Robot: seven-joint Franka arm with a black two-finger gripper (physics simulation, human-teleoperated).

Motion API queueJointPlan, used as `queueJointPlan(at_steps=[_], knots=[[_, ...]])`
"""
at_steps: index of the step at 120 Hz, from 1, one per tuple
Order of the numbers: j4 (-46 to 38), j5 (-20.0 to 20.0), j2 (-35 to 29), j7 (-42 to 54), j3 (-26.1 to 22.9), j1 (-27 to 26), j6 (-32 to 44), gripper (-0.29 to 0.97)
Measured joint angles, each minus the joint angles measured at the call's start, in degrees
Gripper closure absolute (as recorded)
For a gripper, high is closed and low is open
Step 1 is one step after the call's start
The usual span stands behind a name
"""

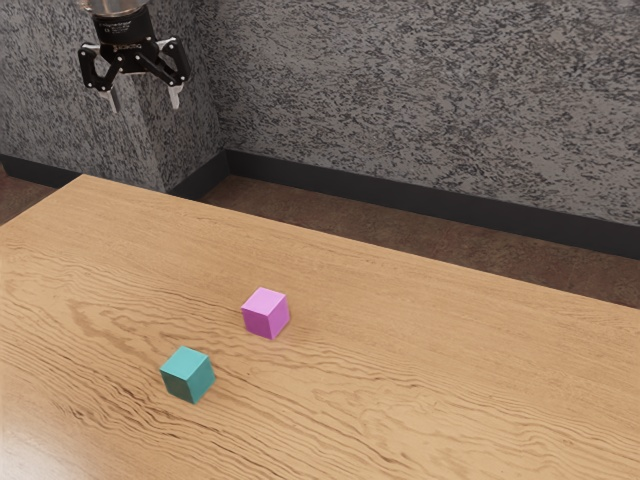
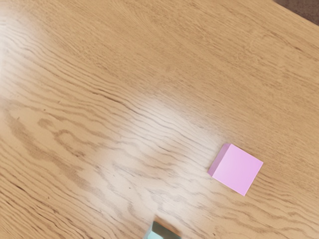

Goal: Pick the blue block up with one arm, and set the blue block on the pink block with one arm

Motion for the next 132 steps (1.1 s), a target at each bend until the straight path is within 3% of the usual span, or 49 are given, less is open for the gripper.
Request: queueJointPlan(at_steps=[17, 25, 38, 63, 81, 97, 117, 125, 132], knots=[[0.0, -0.1, 0.0, -0.2, 0.1, 0.0, 0.0, 0.0], [4.7, -0.3, -3.2, -0.3, -0.3, 0.1, -0.2, 0.0], [10.3, 0.0, -8.4, -0.4, -5.4, 0.7, -0.9, 0.0], [10.4, 0.1, -10.0, -0.5, -9.4, -6.6, -2.8, 0.0], [-4.3, -0.7, -10.1, -0.5, -9.9, -12.9, -2.6, 0.0], [-26.9, -0.8, -11.0, -0.4, -9.6, -17.4, 7.1, 0.0], [-42.9, -2.1, -8.7, 0.4, -8.5, -21.2, 19.6, 0.0], [-47.6, -2.6, -5.8, 1.5, -8.4, -18.5, 27.3, 0.0], [-49.3, -3.1, -3.1, 2.2, -8.3, -8.7, 33.1, 0.0]])
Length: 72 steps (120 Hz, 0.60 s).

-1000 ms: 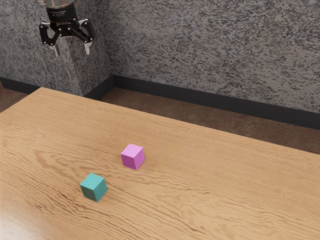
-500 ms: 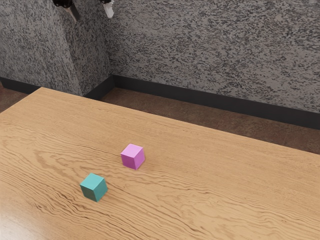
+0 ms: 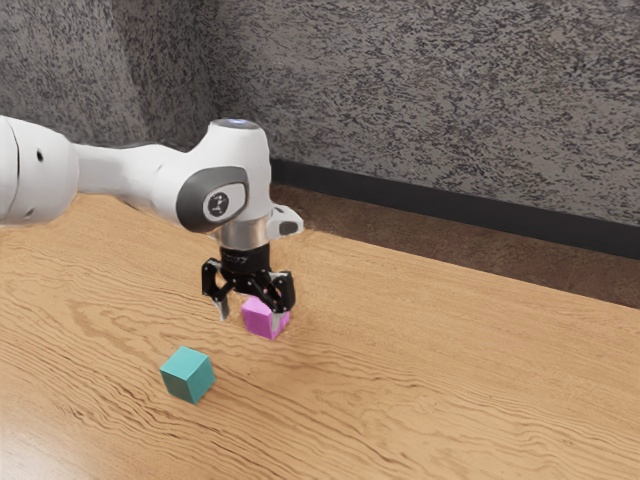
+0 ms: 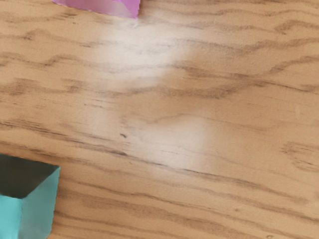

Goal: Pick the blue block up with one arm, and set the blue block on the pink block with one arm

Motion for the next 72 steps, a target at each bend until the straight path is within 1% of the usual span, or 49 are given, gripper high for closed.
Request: queueJointPlan(at_steps=[5, 12, 28, 47, 60, 72], knots=[[-1.4, -0.1, 1.3, 0.6, 0.3, 6.1, 4.4, 0.0], [-2.4, 0.3, 2.4, 2.1, 1.8, 8.6, 9.7, 0.0], [-2.8, 2.8, 3.7, 8.3, 2.7, 8.9, 17.7, 0.0], [-5.1, 4.0, 4.2, 17.6, 2.8, 9.2, 21.5, 0.0], [-11.0, 3.8, 1.5, 23.3, 3.5, 9.4, 24.4, 0.0], [-14.1, 3.5, -0.7, 27.6, 3.8, 9.5, 26.4, 0.0]])
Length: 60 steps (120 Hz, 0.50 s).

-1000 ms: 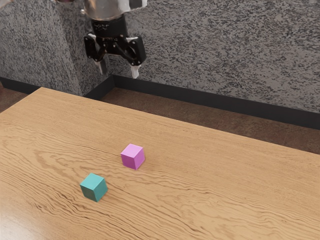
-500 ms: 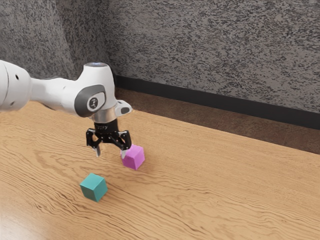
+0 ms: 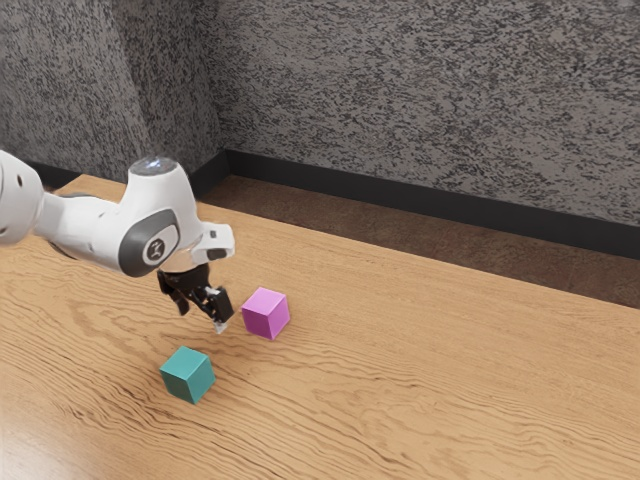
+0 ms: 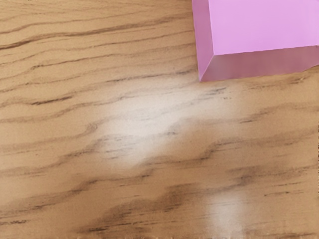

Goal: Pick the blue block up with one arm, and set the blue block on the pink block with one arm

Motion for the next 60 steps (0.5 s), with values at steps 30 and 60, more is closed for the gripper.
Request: queueJointPlan(at_steps=[30, 60], knots=[[-3.1, -0.3, -0.8, 5.2, 0.8, 0.0, 3.2, 0.0], [-4.6, -1.2, -0.8, 2.9, 1.2, -0.1, 3.4, 0.0]])
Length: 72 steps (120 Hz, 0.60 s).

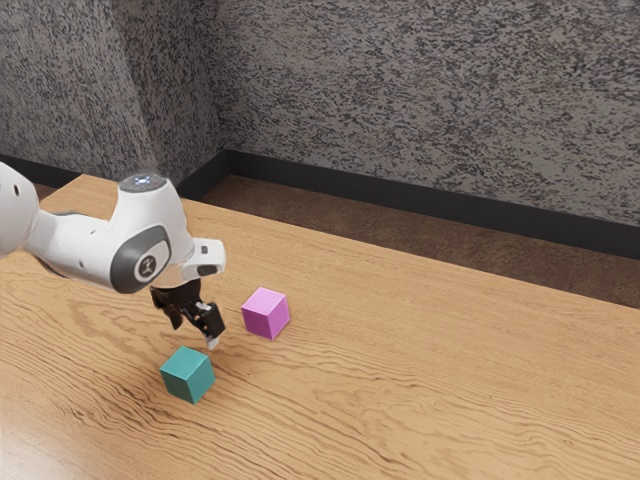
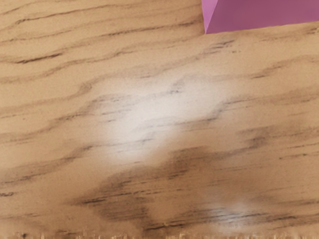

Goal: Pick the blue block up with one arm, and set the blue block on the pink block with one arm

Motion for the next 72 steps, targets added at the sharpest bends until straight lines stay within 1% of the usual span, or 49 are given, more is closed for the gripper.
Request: queueJointPlan(at_steps=[21, 43, 72], knots=[[-1.1, 0.1, -0.4, 1.4, 0.2, 0.1, 0.8, 0.0], [-2.0, -0.8, -0.8, 3.5, 0.2, 0.1, 1.2, 0.0], [-2.1, -1.1, -3.7, 5.4, 0.0, 0.1, 2.8, 0.01]])
